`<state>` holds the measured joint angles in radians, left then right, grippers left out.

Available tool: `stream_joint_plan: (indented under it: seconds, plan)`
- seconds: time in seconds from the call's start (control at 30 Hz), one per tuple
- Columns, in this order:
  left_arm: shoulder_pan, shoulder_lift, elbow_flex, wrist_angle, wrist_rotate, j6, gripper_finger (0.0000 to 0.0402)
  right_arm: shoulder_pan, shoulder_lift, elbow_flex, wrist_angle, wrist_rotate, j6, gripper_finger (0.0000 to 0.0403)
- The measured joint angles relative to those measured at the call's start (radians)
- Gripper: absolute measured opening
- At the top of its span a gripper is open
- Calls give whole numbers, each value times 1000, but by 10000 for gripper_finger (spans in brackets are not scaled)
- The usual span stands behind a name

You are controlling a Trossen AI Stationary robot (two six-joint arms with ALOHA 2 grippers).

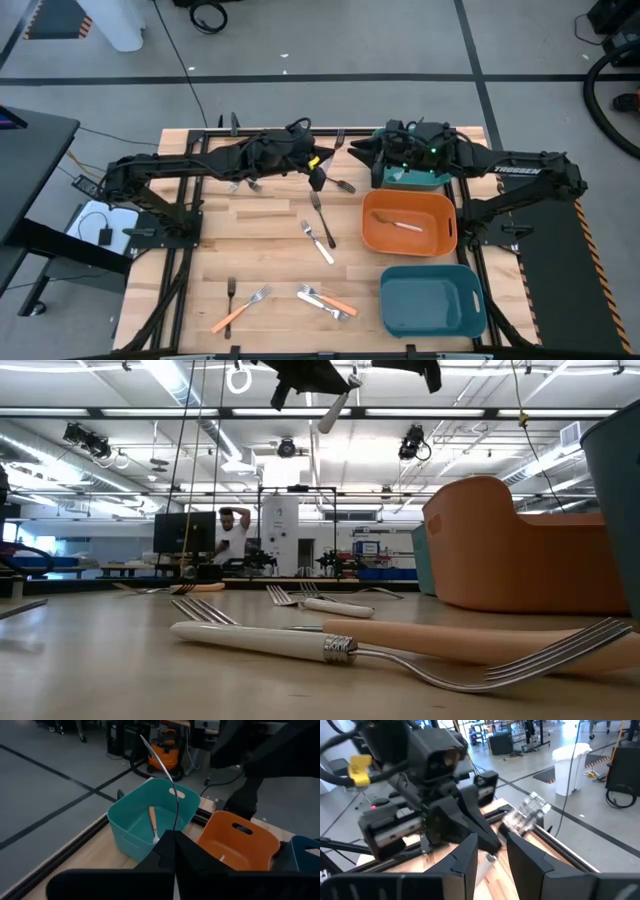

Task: Sort silverware by color (type)
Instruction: Put the white fork into the orange bin

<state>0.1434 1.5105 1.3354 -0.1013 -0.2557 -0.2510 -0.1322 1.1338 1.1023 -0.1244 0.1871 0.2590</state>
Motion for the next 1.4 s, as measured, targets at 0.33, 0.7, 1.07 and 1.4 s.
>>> stream_joint_plan:
  seconds: [0.33, 0.7, 1.07, 1.4]
  plan:
    - [-24, 0, 0, 100, 85, 38, 1, 0, -15, 0, -17, -25, 11, 113]
    - [-22, 7, 0, 106, 130, 38, 1, -3, 16, -1, 43, -82, 26, 112]
    - [-22, 14, 1, 118, 129, 33, 1, -4, 31, -1, 78, -92, 3, 37]
    - [-24, 14, 1, 109, 135, 34, 37, 24, 25, -1, 54, -129, -20, 7]
